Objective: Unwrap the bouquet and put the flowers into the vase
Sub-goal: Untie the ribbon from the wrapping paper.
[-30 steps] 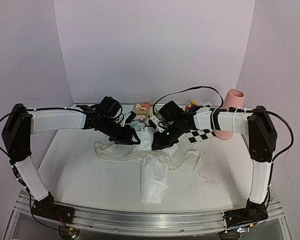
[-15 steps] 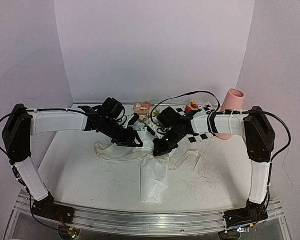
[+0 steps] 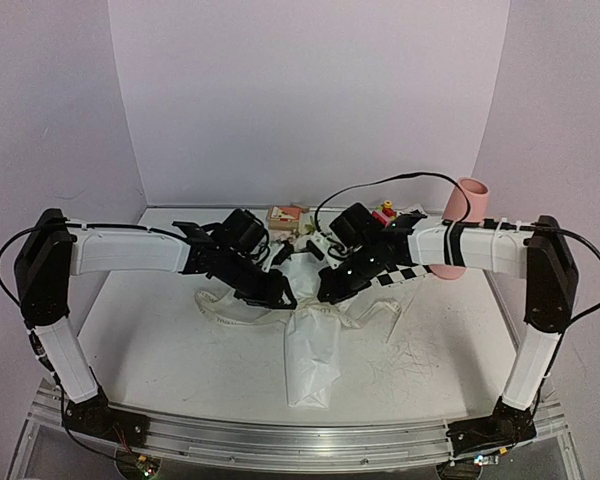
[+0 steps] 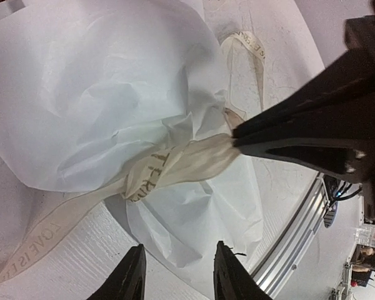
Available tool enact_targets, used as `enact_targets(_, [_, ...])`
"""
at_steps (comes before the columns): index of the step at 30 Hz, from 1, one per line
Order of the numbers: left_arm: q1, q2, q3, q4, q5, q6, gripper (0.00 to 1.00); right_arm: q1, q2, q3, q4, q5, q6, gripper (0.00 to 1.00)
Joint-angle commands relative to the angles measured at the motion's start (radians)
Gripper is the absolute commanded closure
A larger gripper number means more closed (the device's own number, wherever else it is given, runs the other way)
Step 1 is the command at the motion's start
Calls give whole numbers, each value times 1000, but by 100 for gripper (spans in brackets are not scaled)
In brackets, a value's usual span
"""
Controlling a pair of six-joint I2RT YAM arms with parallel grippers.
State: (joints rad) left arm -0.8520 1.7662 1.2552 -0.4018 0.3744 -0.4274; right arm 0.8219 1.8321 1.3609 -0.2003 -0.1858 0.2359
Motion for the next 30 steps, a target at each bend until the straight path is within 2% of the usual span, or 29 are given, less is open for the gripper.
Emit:
enact_targets(1, [-35,22,84,23,-104,-24,55,7,-73,-17,-24,13,5,100])
enact_targets(7, [-68,53,116,24,-223,-46,54,7,-102,-33,-24,24,38,100])
enact_targets(13, [-70,87,123,23,-349,-136,57,5,-145,-96,-31,167,129,100])
enact_targets(17, [-69,119,116,23,-353,-183,65,5,-171,-148,-41,226,171,100])
enact_targets(24, [-69,157,114,3,-340,-217,68,2,-172,-221,-47,262,173,100])
enact_targets(27, [-69,165,130,-65,-389,-248,80,0,-170,-241,-74,305,195,100])
enact_targets(30, [-68,128,96,-89,-431,-300,87,-4,-186,-263,-101,348,225,100])
